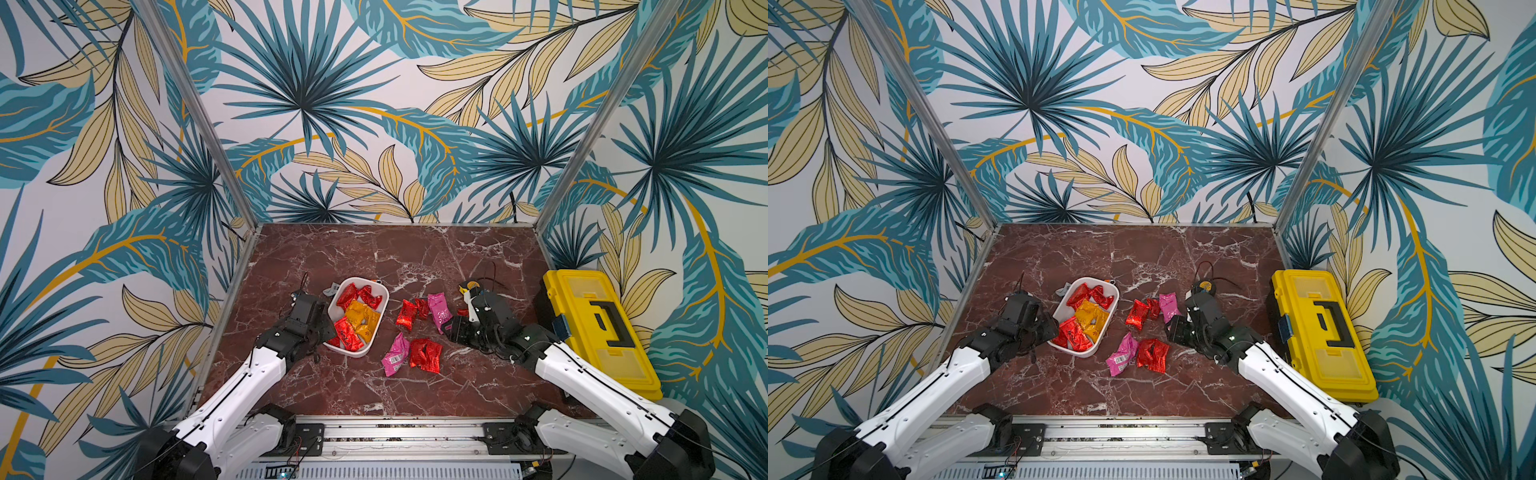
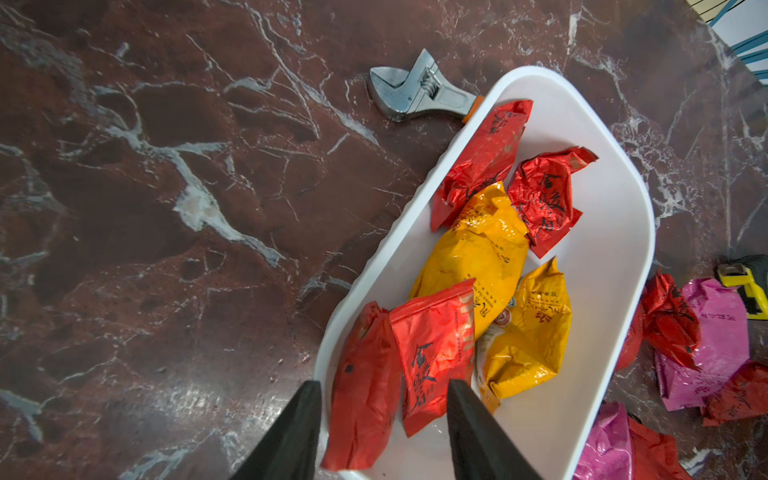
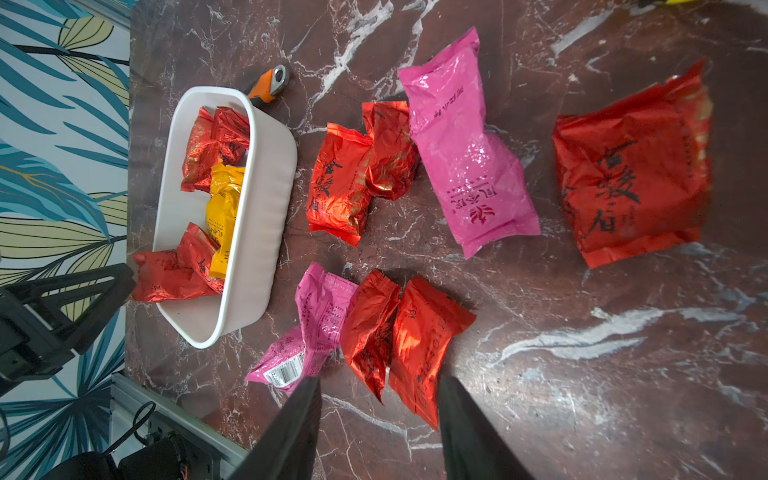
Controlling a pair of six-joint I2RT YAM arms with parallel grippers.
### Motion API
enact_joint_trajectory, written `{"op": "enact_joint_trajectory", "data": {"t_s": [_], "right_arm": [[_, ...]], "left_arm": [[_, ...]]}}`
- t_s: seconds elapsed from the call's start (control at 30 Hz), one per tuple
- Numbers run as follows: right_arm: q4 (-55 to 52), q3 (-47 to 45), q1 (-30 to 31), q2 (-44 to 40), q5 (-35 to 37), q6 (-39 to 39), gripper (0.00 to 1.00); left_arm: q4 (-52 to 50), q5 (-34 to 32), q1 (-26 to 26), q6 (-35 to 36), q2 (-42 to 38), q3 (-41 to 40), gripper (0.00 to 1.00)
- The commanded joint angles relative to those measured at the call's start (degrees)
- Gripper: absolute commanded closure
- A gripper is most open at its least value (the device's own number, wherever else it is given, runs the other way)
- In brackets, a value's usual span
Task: Take the tea bags out of the storage box
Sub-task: Pick up the tea bag from the storage box.
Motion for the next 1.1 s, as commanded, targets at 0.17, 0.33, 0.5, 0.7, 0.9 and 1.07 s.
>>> {"op": "enact_joint_trajectory", "data": {"t_s": [0.17,0.33,0.5,0.7,0.9,1.07], "right_arm": [[0.9,-0.3,-0.1,-0.3,-0.7,1.1,0.49],[1.3,-0.3,-0.1,-0.2,-0.9,1.3,0.49],[1.5,-0.3,-0.1,-0.4,-1.0,1.6,0.49],[1.6,0.2,-0.1,-0.6,-0.9,1.7,0.49],[1.5,1.9,-0.1,-0.6,-1.1,1.0,0.49],[1.9,3.7,0.0,-1.0,-1.6,-1.0,0.49]], "left_arm": [[2.2,0.5,0.5,0.8,1.1,-2.0,0.51],[3.1,1.5,0.5,1.1,1.1,-2.4,0.65],[2.4,1.1,0.5,1.6,1.0,-2.2,0.77],[1.1,0.7,0.5,2.8,-0.2,-0.9,0.94],[-4.5,0.7,0.5,6.9,-2.7,4.1,1.00],[-10.3,1.1,0.5,12.8,-6.3,8.6,1.00]]}}
